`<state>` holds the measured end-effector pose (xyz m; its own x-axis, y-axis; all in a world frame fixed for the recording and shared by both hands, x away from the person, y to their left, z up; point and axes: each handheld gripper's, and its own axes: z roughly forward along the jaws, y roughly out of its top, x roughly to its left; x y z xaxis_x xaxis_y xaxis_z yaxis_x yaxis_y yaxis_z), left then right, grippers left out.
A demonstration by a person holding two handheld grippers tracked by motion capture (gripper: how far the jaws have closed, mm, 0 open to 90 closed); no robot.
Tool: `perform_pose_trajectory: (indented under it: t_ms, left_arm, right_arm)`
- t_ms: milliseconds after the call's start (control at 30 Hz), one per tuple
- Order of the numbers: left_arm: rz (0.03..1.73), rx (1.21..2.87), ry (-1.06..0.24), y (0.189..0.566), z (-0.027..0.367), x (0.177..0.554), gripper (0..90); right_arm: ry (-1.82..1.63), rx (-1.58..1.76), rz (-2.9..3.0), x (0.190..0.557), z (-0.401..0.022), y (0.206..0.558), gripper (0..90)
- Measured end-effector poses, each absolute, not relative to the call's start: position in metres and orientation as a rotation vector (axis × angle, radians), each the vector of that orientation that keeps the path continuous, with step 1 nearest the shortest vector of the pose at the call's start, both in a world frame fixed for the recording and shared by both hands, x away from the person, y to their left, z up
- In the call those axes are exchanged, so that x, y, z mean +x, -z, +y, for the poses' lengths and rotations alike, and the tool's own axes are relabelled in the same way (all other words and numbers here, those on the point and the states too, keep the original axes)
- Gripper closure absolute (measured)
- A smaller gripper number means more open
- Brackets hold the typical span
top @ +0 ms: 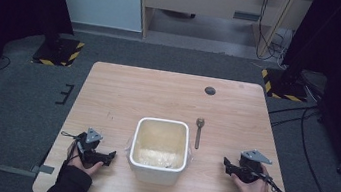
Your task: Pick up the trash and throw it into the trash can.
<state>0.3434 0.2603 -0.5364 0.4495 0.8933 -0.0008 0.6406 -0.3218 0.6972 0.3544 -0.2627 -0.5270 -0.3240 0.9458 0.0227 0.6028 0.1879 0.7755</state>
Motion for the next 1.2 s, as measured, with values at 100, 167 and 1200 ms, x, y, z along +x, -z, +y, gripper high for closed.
perform_pose_trajectory:
  t_ms: [100,167,1200]
  left_arm:
    - [1.278,2.072,-0.518,0.536,0.26,0.343,0.0]
    - [1.277,2.073,-0.518,0.536,0.26,0.343,0.0]
    - [1.278,2.073,-0.518,0.536,0.26,0.343,0.0]
  right_arm:
    - [-1.002,1.441,1.972,0.352,-0.265,0.523,29.7]
    - [-1.029,1.441,1.94,0.35,-0.267,0.518,29.3]
    - [-1.185,1.367,1.761,0.34,-0.275,0.481,24.0]
